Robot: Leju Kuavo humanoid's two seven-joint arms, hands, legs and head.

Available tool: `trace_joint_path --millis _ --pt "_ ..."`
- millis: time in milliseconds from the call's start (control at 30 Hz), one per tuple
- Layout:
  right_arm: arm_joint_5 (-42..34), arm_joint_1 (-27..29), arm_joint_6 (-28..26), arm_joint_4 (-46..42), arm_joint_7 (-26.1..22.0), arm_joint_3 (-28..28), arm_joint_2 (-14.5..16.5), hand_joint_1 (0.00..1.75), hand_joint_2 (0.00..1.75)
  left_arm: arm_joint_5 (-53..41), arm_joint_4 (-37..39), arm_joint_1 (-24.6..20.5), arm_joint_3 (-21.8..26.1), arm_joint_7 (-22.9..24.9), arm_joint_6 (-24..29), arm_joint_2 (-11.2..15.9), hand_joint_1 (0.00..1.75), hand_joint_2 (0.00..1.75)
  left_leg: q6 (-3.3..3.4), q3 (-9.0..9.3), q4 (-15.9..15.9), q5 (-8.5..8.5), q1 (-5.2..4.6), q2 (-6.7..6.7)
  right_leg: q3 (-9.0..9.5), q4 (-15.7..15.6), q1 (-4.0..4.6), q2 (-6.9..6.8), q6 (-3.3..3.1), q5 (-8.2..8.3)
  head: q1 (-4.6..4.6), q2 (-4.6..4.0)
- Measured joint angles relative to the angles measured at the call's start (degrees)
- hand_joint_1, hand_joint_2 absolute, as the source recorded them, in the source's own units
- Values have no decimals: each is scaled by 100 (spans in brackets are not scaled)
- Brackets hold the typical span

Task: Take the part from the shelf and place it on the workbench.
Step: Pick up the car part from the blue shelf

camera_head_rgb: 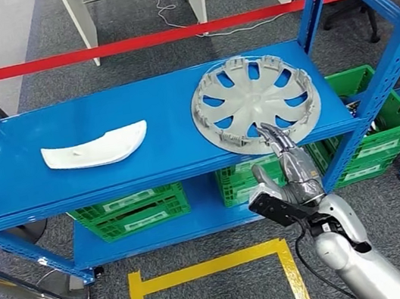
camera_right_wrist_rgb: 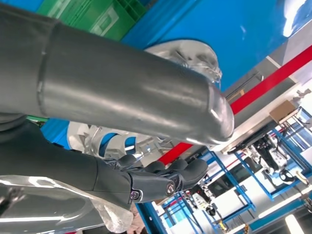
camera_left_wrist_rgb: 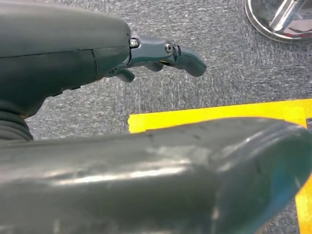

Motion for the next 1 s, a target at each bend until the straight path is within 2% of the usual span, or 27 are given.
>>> trace_joint_path --millis 33,100,133,167,233,300,333,367,433,467,500,533,567,600,633,667,700,767,800,867,967,1000 --pt "2 3 2 -1 0 0 0 0 0 0 0 10 -1 1 0 0 0 0 17 -11 -159 245 -1 0 89 -1 0 11 8 -64 -1 0" --pt "10 7 8 -1 3 0 0 0 0 -1 1 22 -1 6 0 5 0 0 82 151 -818 832 -18 0 254 -21 -3 24 32 -201 2 -1" --pt "16 5 15 1 9 1 0 0 0 1 1 26 -2 10 1 8 0 0 124 253 -1112 1011 -38 -1 317 -36 2 30 58 -260 4 -2" --pt "25 4 26 1 19 1 0 0 0 3 2 27 -4 16 4 12 0 0 163 336 -1306 1043 -58 0 353 -59 3 32 86 -296 5 -2" --pt "60 1 56 -5 49 1 0 0 0 7 2 22 -7 29 19 15 0 0 229 443 -1513 903 -85 2 407 -89 9 32 160 -289 0 -3" --pt "114 0 86 -19 89 -3 -8 0 0 7 2 22 -9 49 53 21 0 0 276 574 -1684 831 -55 -4 356 16 3 20 220 -236 6 -2" --pt "145 -8 99 -21 116 -4 -13 0 44 6 2 27 -9 68 90 24 0 0 297 647 -1743 825 -36 -6 232 217 3 18 244 -229 19 -1" --pt "188 -12 121 -21 153 -5 -19 0 87 6 2 27 -10 99 138 25 0 0 319 720 -1793 809 -21 -9 31 524 1 17 262 -274 29 -1" --pt "318 -10 184 1 267 -2 -38 0 175 7 2 22 -11 187 230 20 0 0 351 813 -1827 734 -17 -13 -487 1225 -1 18 294 -512 56 -2" --pt "401 -3 228 20 336 0 -52 0 175 10 2 22 -11 230 256 16 0 0 353 862 -1828 684 -16 -18 -720 1447 -3 17 308 -628 64 -2" --pt "478 1 277 44 404 3 -70 0 175 15 2 29 -11 269 271 14 0 0 347 924 -1828 629 -14 -25 -877 1507 -5 15 317 -645 71 -2" --pt "544 2 332 69 460 7 -87 0 175 22 2 38 -11 305 278 14 0 0 336 1003 -1828 568 -11 -30 -945 1384 -7 12 325 -515 72 -2" --pt "594 0 390 97 509 13 -108 0 175 34 2 46 -10 336 281 14 0 0 319 1093 -1828 502 -7 -34 -931 1090 -9 5 330 -236 74 -2" --pt "627 -1 443 125 546 20 -127 0 175 44 2 51 -9 368 282 15 0 0 295 1172 -1827 433 -4 -36 -875 721 -11 -10 331 111 76 -2" --pt "649 -5 488 162 573 27 -143 0 175 58 2 52 -8 392 284 17 0 0 264 1242 -1816 369 -6 -41 -819 407 -4 -23 317 338 74 -2" --pt "664 -8 523 197 592 37 -155 0 175 69 2 49 -7 409 285 19 0 0 227 1277 -1805 316 -12 -45 -766 211 7 -30 273 494 76 -2" --pt "674 -9 542 225 605 44 -161 0 175 74 2 46 -7 419 286 22 0 0 192 1296 -1791 275 -19 -46 -743 144 20 -34 220 542 75 -2" --pt "696 -16 569 256 619 60 -166 0 175 79 2 31 -7 426 287 29 0 0 140 1304 -1755 238 -26 -43 -695 163 26 -20 119 530 77 -2" --pt "709 -23 591 262 635 64 -169 0 175 79 2 23 -7 427 291 35 0 0 121 1283 -1672 235 -25 -38 -666 152 16 -18 95 522 76 -2" --pt "739 -64 678 284 691 76 -179 0 175 80 2 6 -7 435 298 48 0 0 66 1079 -1233 127 -15 -31 -583 118 -7 -17 43 484 60 -2" --pt "781 -113 839 354 788 111 -191 0 175 89 2 1 -6 457 305 47 0 0 -8 464 -212 -322 6 -26 -497 109 1 -16 -13 415 47 -2" --pt "793 -115 870 381 809 120 -195 0 175 92 2 3 -5 464 308 46 0 0 -8 324 -64 -348 6 -26 -471 109 7 -12 -17 394 46 -2"
